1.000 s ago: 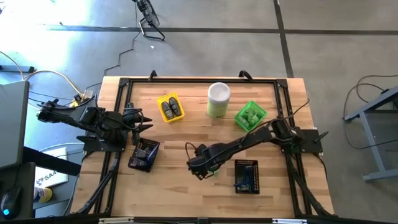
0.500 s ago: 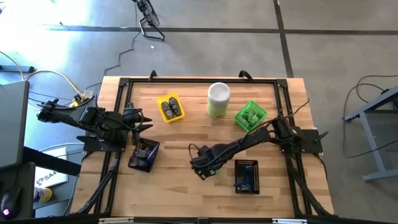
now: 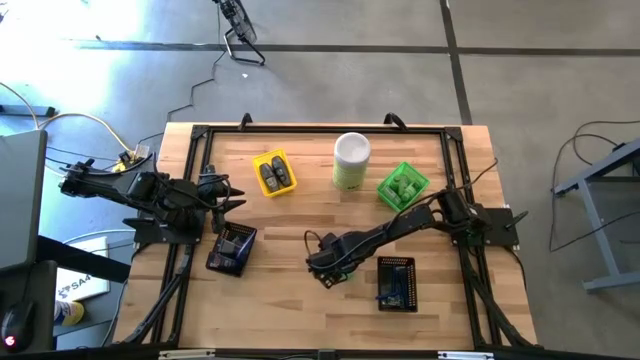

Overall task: Pick & Place Travel size toiletries
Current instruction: Put the shampoo bottle bottle into the green bin

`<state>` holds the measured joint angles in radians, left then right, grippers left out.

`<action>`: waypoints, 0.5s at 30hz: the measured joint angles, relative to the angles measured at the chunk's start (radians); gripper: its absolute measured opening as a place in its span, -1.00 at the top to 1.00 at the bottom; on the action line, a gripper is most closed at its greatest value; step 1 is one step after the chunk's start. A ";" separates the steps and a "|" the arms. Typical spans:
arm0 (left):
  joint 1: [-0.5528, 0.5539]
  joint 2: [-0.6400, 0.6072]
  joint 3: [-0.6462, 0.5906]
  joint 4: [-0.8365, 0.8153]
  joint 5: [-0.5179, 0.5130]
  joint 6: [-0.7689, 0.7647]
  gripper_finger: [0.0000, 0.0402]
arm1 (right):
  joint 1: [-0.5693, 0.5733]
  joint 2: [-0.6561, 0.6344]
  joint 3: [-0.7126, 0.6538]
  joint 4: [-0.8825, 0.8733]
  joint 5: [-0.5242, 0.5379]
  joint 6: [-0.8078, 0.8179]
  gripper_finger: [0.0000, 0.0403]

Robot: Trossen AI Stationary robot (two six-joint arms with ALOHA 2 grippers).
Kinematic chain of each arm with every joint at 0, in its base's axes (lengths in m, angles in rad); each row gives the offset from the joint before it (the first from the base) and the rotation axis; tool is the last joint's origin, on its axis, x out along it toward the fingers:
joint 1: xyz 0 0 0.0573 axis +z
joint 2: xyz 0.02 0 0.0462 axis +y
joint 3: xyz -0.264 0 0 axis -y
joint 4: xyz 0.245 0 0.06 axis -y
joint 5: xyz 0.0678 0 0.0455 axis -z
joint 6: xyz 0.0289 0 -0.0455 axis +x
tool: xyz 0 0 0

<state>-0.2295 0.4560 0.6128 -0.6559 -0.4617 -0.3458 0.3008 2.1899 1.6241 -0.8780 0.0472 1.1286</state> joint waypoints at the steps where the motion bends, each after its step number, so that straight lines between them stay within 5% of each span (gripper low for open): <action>1: 0.000 0.000 0.000 0.000 0.000 0.000 0.44 | 0.000 0.000 0.000 -0.001 0.001 0.000 -0.07; 15: 0.000 0.000 0.000 -0.001 0.000 0.000 0.44 | 0.000 -0.002 -0.001 0.002 0.002 -0.018 0.12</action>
<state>-0.2295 0.4559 0.6128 -0.6567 -0.4614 -0.3458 0.3008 2.1880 1.6230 -0.8757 0.0490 1.1102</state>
